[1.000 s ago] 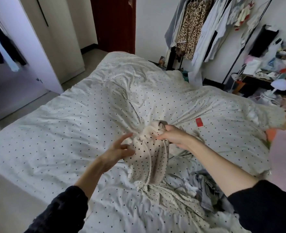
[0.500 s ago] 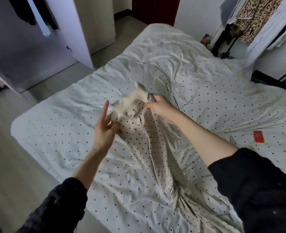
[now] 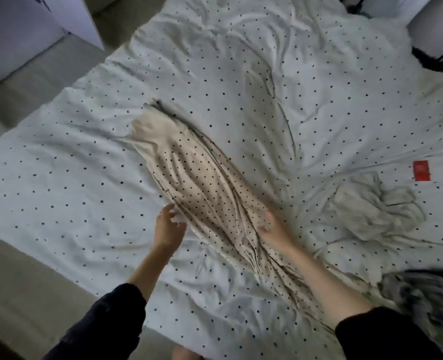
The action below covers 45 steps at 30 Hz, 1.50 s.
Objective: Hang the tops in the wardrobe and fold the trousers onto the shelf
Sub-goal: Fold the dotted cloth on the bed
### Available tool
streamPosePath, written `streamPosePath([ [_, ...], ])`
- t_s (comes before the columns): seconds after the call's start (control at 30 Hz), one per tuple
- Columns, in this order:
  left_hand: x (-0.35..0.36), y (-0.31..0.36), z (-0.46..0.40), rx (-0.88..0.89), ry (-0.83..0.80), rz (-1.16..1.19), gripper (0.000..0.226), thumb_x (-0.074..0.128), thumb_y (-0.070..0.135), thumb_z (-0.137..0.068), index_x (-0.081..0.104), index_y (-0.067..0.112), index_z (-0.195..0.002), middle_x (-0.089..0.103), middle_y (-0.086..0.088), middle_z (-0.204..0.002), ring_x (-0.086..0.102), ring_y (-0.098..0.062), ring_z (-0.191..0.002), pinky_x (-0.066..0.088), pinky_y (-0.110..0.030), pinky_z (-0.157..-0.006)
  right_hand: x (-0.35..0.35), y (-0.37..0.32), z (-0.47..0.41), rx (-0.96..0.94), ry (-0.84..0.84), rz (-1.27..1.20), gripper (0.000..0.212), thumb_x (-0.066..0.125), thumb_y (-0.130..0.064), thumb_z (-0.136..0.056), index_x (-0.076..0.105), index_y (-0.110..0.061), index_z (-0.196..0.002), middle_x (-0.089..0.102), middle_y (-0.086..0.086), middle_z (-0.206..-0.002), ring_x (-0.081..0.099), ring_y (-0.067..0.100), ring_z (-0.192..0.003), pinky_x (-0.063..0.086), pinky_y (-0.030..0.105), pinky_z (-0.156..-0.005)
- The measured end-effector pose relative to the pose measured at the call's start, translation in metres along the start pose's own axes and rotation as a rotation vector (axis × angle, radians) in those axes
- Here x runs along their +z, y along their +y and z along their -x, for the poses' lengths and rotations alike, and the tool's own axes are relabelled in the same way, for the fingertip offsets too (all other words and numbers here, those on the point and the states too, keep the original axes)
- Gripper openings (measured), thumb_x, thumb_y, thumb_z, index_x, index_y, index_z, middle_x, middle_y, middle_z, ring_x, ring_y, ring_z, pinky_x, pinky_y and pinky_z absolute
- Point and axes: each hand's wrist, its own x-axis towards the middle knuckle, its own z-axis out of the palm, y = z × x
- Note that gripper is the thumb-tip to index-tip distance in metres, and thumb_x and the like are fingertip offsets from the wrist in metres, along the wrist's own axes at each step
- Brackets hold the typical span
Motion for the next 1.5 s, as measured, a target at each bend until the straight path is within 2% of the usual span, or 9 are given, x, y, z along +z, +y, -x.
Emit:
streamPosePath([
  [0.23, 0.088, -0.032, 0.038, 0.198, -0.142, -0.289, 0.031, 0.05, 0.0, -0.09, 0.058, 0.01, -0.118, 0.061, -0.007, -0.11, 0.057, -0.02, -0.095, 0.045, -0.027, -0.082, 0.033, 0.14, 0.029, 0.155, 0.092, 0.221, 0.035, 0.048, -0.021, -0.094, 0.054, -0.015, -0.128, 0.059, 0.004, -0.125, 0.056, 0.021, -0.115, 0.047, 0.034, -0.094],
  [0.37, 0.155, -0.051, 0.055, 0.034, -0.356, -0.264, 0.033, 0.051, 0.005, -0.091, 0.057, 0.008, -0.123, 0.062, -0.007, -0.117, 0.058, -0.026, -0.107, 0.045, -0.027, -0.082, 0.04, 0.2, 0.045, 0.168, 0.203, 0.427, 0.041, 0.046, -0.027, -0.095, 0.046, -0.019, -0.135, 0.05, 0.003, -0.135, 0.046, 0.022, -0.124, 0.044, 0.038, -0.094],
  [0.53, 0.24, -0.067, 0.073, -0.105, -0.257, -0.055, 0.049, 0.06, 0.014, -0.089, 0.044, 0.011, -0.135, 0.055, -0.006, -0.124, 0.056, -0.028, -0.111, 0.048, -0.041, -0.094, 0.012, 0.292, 0.052, 0.156, 0.362, 0.435, 0.04, 0.051, -0.027, -0.093, 0.048, -0.011, -0.129, 0.055, 0.013, -0.126, 0.051, 0.033, -0.117, 0.044, 0.048, -0.092],
  [0.7, 0.282, -0.063, 0.086, -0.275, -0.118, 0.12, 0.04, 0.065, 0.016, -0.086, 0.042, 0.017, -0.119, 0.058, -0.001, -0.096, 0.057, -0.017, -0.086, 0.049, -0.029, -0.074, -0.021, 0.354, 0.05, 0.244, 0.151, 0.55, 0.05, 0.036, -0.049, -0.096, 0.039, -0.02, -0.136, 0.059, 0.002, -0.127, 0.055, 0.024, -0.118, 0.022, 0.057, -0.112],
  [0.87, 0.311, -0.064, 0.13, -0.236, -0.353, -0.032, 0.02, 0.067, 0.02, -0.084, 0.051, 0.008, -0.083, 0.048, -0.006, -0.075, 0.042, -0.015, -0.068, 0.037, -0.019, -0.061, -0.024, 0.363, 0.068, 0.096, 0.059, 0.548, 0.048, 0.038, -0.049, -0.096, 0.05, -0.012, -0.126, 0.061, 0.003, -0.103, 0.058, 0.018, -0.084, 0.048, 0.038, -0.085],
  [1.07, 0.324, -0.059, 0.16, -0.159, -0.312, -0.149, 0.02, 0.055, 0.022, -0.091, 0.056, 0.007, -0.078, 0.05, -0.008, -0.069, 0.038, -0.016, -0.056, 0.034, -0.025, -0.056, -0.03, 0.377, 0.095, 0.199, 0.015, 0.627, 0.044, 0.051, -0.042, -0.09, 0.052, -0.017, -0.126, 0.046, 0.005, -0.14, 0.03, 0.027, -0.137, 0.022, 0.046, -0.112],
  [1.2, 0.307, -0.032, 0.168, -0.135, -0.32, -0.01, 0.048, 0.04, 0.015, -0.097, 0.049, 0.013, -0.05, 0.05, -0.001, -0.05, 0.042, -0.017, -0.054, 0.036, -0.029, -0.057, -0.037, 0.37, 0.114, 0.137, -0.027, 0.493, 0.037, 0.041, -0.041, -0.096, 0.056, -0.013, -0.114, 0.058, 0.013, -0.122, 0.052, 0.027, -0.117, 0.036, 0.04, -0.102],
  [1.33, 0.295, -0.02, 0.183, -0.366, -0.477, 0.146, 0.02, 0.049, 0.022, -0.097, 0.061, 0.009, -0.087, 0.064, -0.01, -0.078, 0.059, -0.024, -0.074, 0.05, -0.037, -0.073, -0.037, 0.366, 0.139, 0.107, -0.192, 0.229, 0.021, 0.04, -0.034, -0.098, 0.053, -0.018, -0.095, 0.042, -0.009, -0.07, 0.046, 0.007, -0.063, 0.033, 0.022, -0.053],
  [1.5, 0.299, -0.034, 0.206, -0.47, -0.669, 0.095, 0.018, 0.063, 0.013, -0.087, 0.062, 0.0, -0.1, 0.059, -0.017, -0.091, 0.058, -0.021, -0.076, 0.047, -0.03, -0.067, -0.044, 0.38, 0.15, 0.227, -0.328, 0.07, 0.033, 0.051, -0.036, -0.092, 0.055, -0.007, -0.107, 0.054, -0.002, -0.089, 0.052, 0.012, -0.079, 0.037, 0.022, -0.063],
])
